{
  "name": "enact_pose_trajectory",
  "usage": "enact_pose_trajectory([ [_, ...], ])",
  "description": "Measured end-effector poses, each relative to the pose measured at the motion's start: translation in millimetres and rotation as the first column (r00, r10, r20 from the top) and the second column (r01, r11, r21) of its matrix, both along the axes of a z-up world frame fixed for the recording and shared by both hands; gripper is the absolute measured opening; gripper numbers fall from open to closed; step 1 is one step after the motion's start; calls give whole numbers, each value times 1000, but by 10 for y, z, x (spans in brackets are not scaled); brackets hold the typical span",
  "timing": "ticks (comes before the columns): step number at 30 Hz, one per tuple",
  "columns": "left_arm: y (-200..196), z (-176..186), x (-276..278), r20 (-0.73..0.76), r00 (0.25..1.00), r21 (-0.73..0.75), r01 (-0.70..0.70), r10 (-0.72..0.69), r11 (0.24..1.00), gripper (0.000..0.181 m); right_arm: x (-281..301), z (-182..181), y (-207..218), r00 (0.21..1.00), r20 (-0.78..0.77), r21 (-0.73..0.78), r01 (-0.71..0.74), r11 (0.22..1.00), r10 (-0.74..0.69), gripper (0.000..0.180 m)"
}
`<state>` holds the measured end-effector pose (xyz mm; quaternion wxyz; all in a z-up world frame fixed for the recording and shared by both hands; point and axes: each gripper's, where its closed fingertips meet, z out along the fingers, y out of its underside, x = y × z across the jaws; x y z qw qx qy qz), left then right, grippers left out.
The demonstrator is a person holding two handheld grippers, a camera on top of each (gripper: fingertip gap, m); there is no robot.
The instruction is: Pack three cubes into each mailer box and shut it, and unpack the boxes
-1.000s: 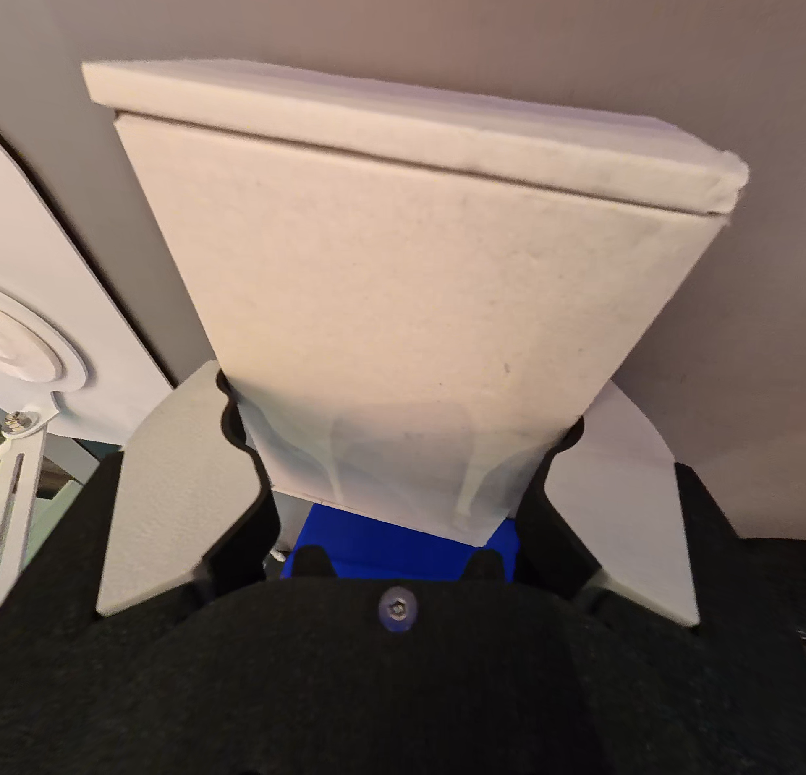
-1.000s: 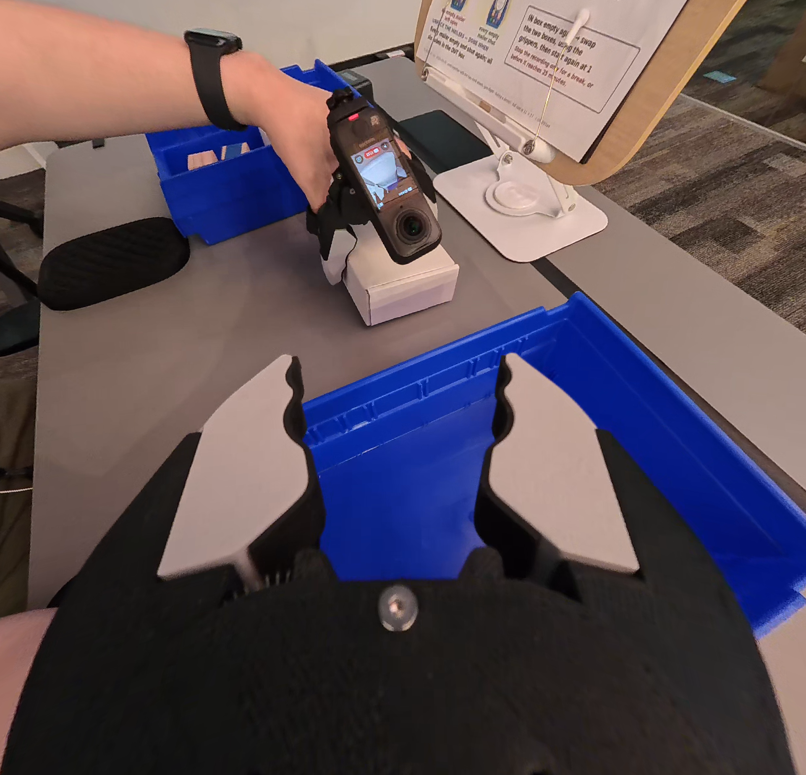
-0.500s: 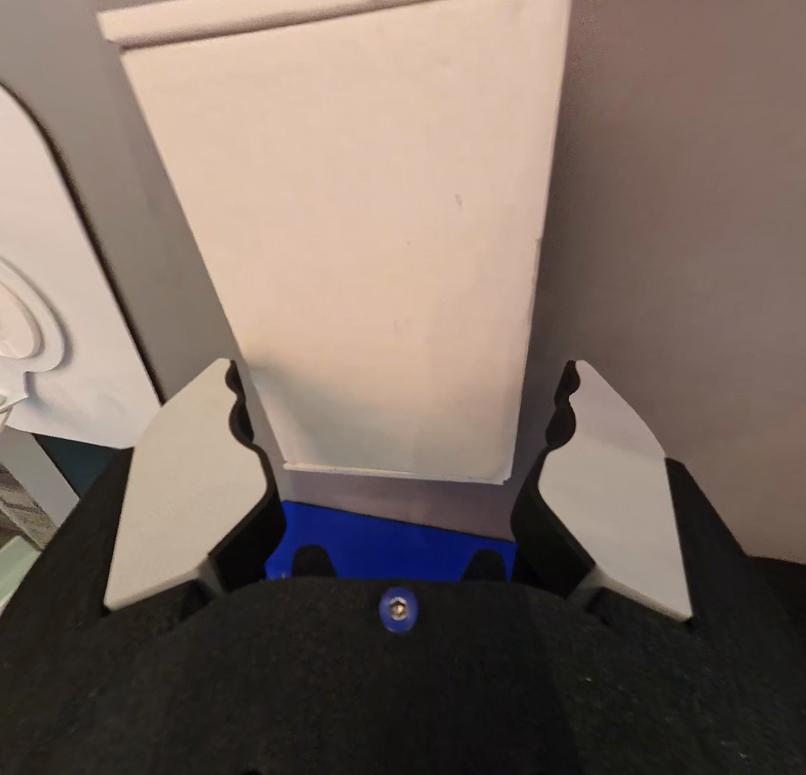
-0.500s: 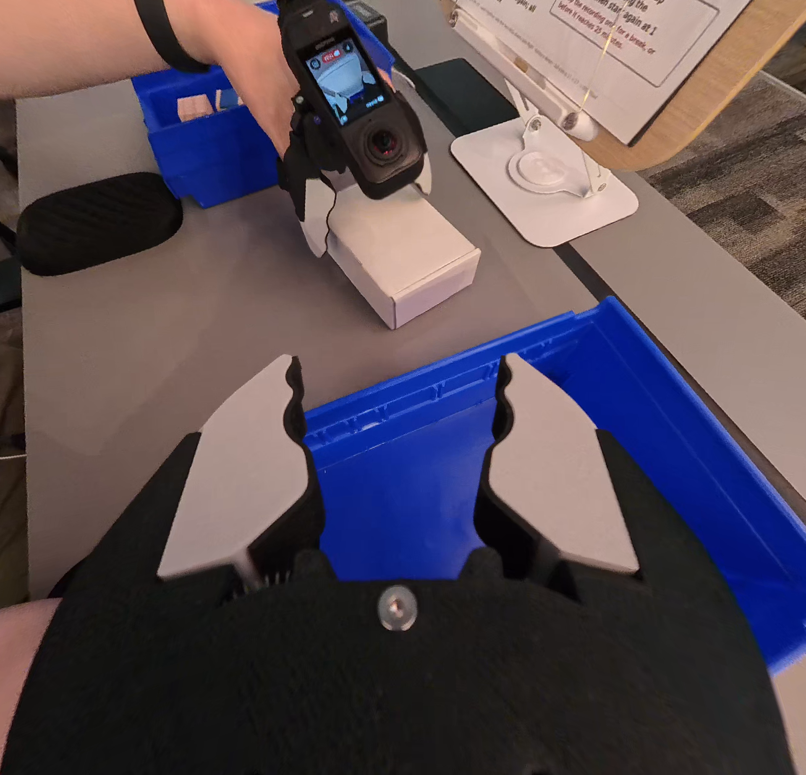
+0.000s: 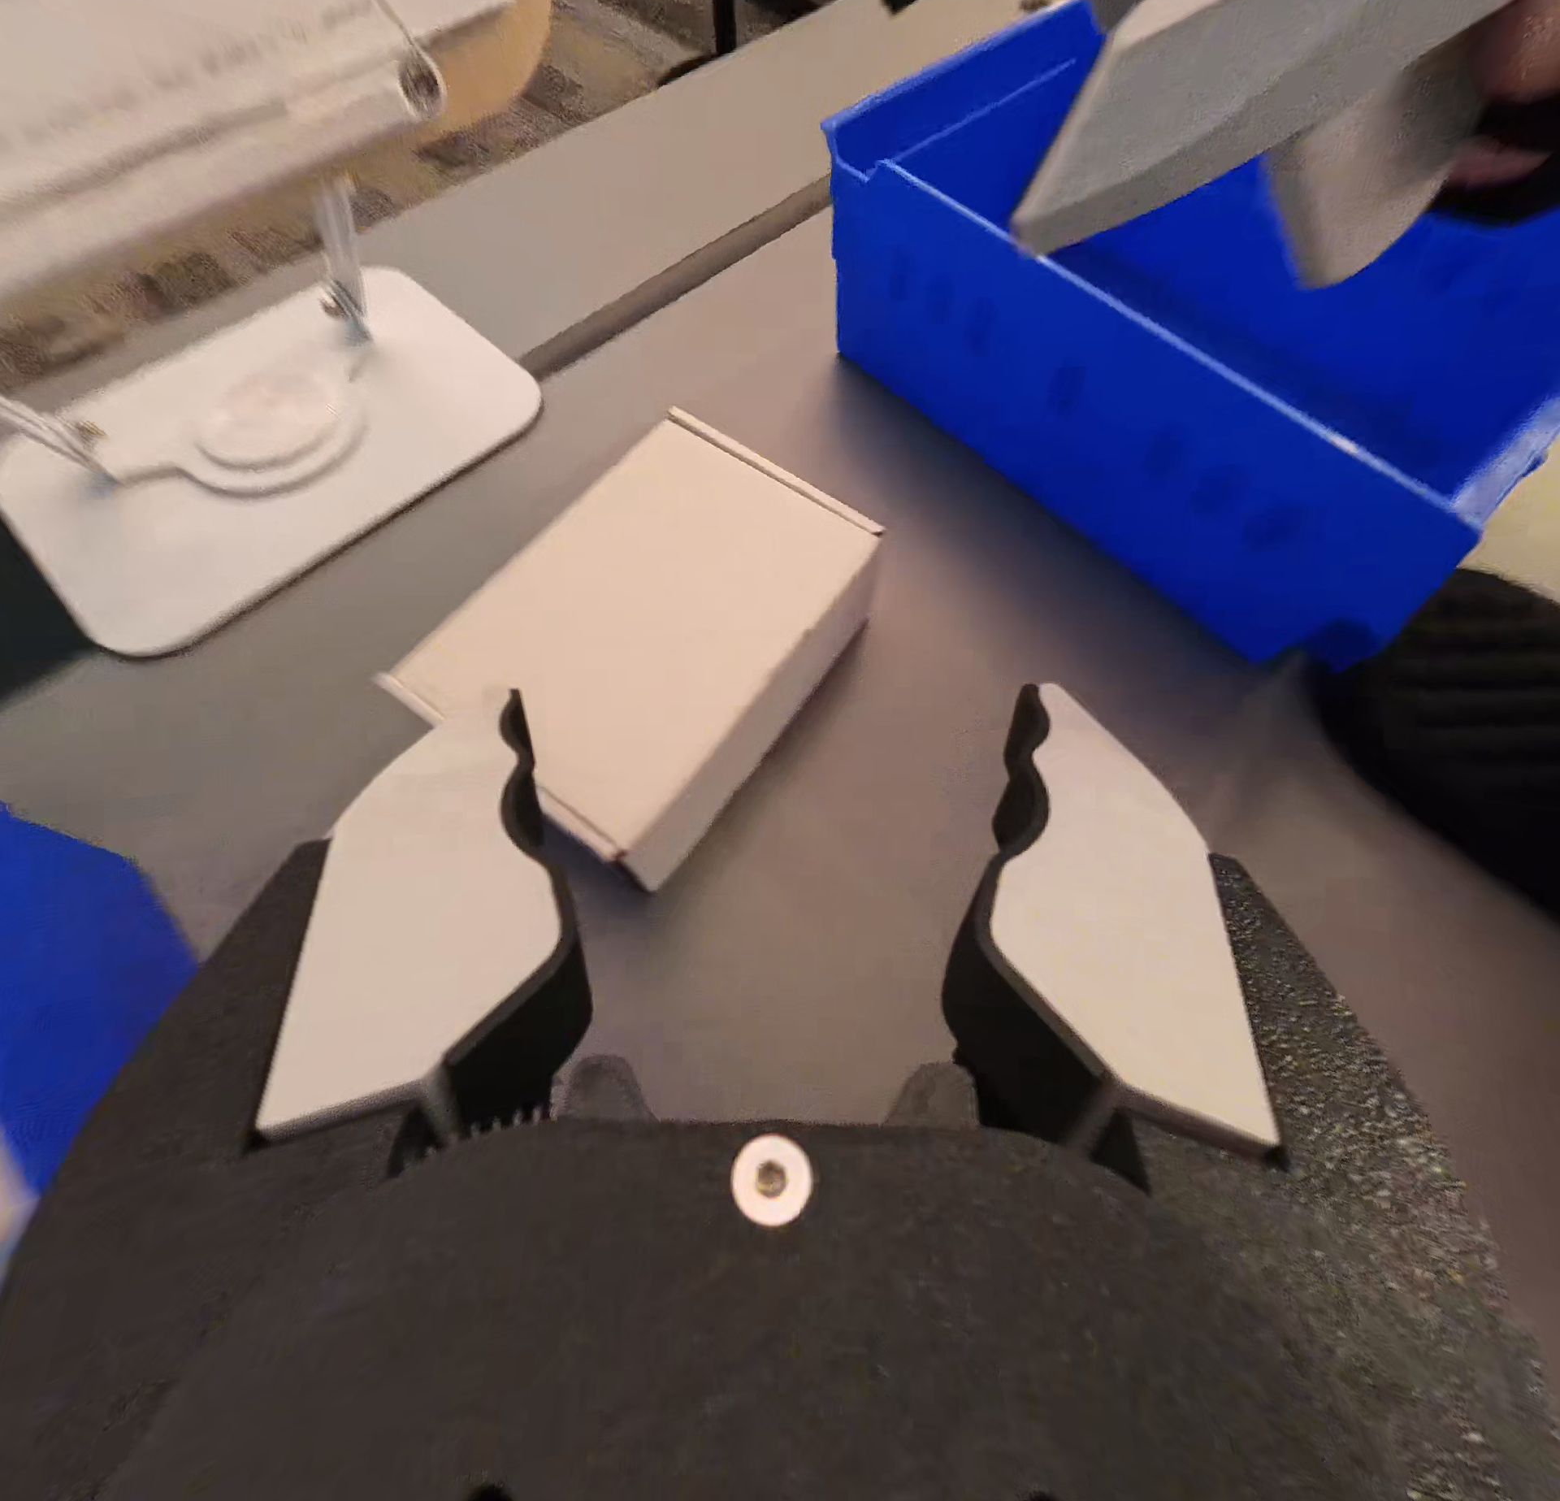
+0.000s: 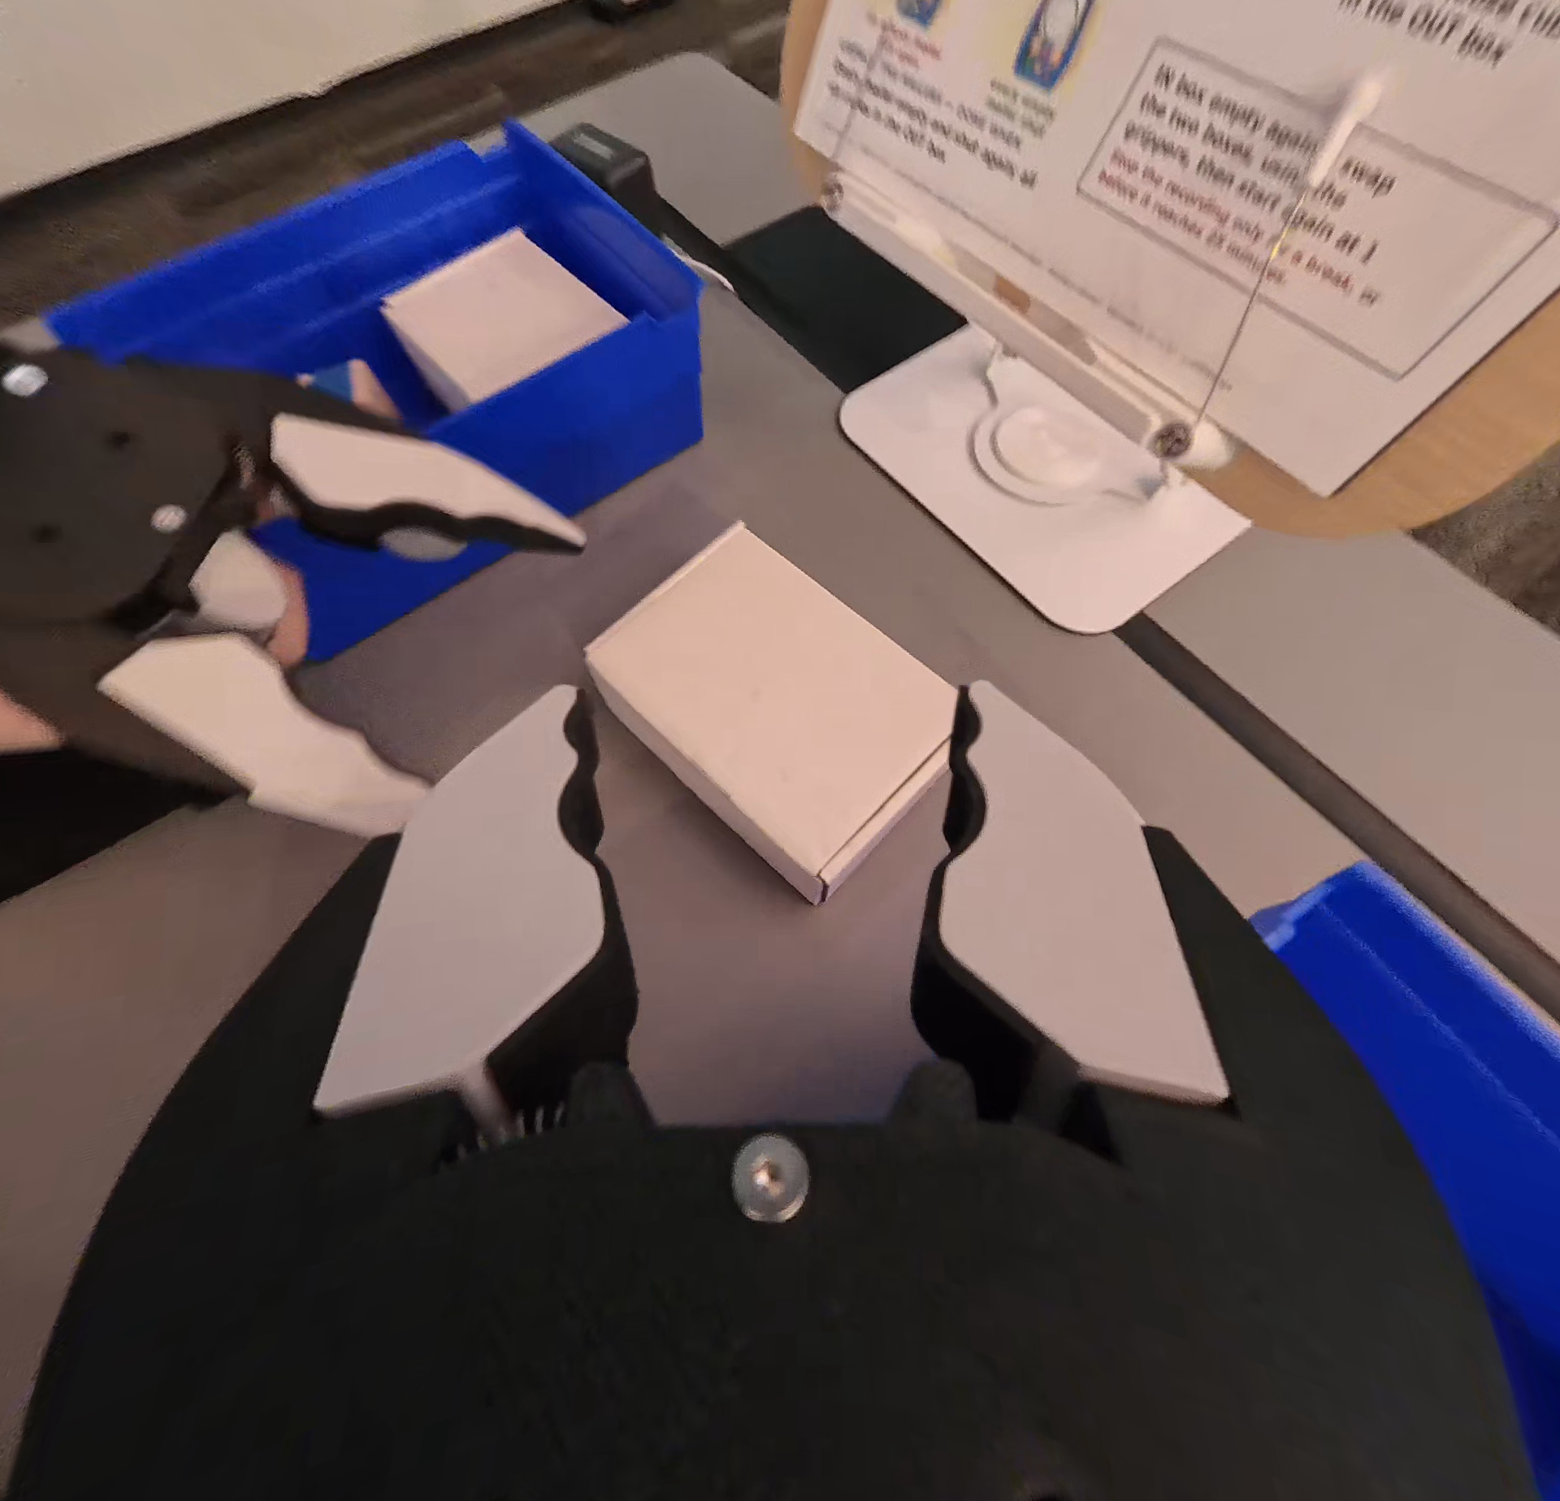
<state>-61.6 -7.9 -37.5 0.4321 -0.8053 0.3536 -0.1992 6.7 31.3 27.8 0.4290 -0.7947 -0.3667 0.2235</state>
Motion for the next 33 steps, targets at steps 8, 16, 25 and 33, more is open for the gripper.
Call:
enact_pose_trajectory([
  [8, 136, -311, -439, -221, 953, 100, -191, 208, 977, 91, 370, -402, 201, 925, 269, 16, 273, 962, -267, 69],
  [16, 336, 657, -2394, -346, 779, 241, -464, 522, 852, 78, 2184, -96, 16, 694, 291, 56, 675, 736, -659, 67],
  [25, 604, 71, -3436, -301, 802, -192, -581, 516, 791, 58, 3375, -884, -147, 483, 406, -148, 872, 466, -776, 62],
  [33, 530, -325, -3804, -519, 703, -270, -675, 486, 687, 52, 3272, -1224, -191, 589, 390, -382, 803, 458, -708, 7],
])
